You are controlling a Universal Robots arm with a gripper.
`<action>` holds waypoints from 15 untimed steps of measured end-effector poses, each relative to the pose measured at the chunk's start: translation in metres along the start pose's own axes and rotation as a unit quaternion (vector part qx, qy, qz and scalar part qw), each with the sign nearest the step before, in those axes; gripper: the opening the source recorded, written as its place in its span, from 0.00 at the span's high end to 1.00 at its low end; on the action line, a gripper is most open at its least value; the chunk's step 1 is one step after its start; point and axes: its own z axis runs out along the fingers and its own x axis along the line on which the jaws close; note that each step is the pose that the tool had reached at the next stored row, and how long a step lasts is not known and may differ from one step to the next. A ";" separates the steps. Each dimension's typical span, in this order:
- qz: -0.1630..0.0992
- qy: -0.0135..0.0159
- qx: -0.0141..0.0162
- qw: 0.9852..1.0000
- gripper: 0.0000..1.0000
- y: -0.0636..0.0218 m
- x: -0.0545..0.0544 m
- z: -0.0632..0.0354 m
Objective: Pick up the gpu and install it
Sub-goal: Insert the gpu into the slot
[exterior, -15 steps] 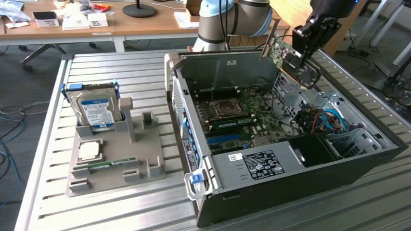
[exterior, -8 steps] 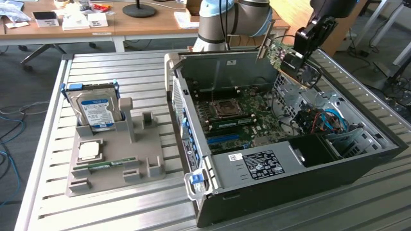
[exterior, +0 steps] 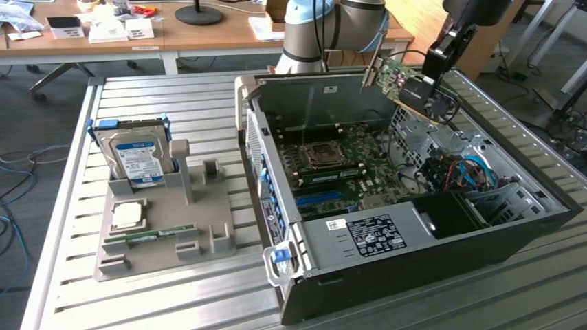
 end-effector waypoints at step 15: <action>-0.136 0.007 -0.003 0.991 0.73 0.0000 0.000 0.0005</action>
